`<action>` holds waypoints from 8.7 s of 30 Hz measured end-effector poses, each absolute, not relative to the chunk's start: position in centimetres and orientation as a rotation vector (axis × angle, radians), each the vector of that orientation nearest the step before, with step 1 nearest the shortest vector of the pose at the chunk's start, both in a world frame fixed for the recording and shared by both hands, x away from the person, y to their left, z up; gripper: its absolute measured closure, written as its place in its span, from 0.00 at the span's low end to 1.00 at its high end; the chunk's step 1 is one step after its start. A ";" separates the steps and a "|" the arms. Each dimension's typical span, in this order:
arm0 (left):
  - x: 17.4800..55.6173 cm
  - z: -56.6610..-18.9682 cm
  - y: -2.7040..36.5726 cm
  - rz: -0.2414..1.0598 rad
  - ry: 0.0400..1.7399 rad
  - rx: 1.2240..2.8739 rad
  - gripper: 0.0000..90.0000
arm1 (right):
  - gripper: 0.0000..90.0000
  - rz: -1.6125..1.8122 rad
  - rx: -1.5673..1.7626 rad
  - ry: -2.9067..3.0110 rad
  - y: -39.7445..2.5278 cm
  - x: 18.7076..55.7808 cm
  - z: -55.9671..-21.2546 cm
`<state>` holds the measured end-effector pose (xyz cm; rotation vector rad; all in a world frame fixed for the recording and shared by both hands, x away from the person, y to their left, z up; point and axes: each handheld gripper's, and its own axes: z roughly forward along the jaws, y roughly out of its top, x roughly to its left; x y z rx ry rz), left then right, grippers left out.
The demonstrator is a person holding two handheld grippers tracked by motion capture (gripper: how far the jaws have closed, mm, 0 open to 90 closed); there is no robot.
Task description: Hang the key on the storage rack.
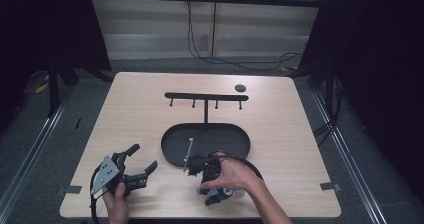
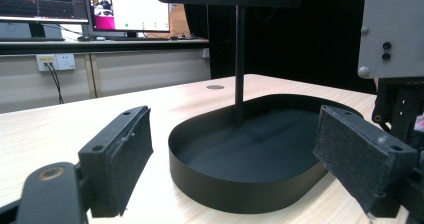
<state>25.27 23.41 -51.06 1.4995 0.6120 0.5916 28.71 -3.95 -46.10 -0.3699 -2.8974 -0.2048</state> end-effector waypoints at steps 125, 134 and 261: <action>25.3 -51.1 23.4 0.591 0.611 1.497 0.17 | 0.98 -0.220 -0.532 -3.127 -7.9 36.6 -30.4; 25.3 -51.1 23.4 0.591 0.611 1.499 0.17 | 0.98 -0.191 -0.563 -3.126 -8.2 38.3 -30.3; 25.3 -51.1 23.4 0.589 0.609 1.501 0.17 | 0.34 -0.941 -0.874 -3.007 -13.4 32.0 -37.8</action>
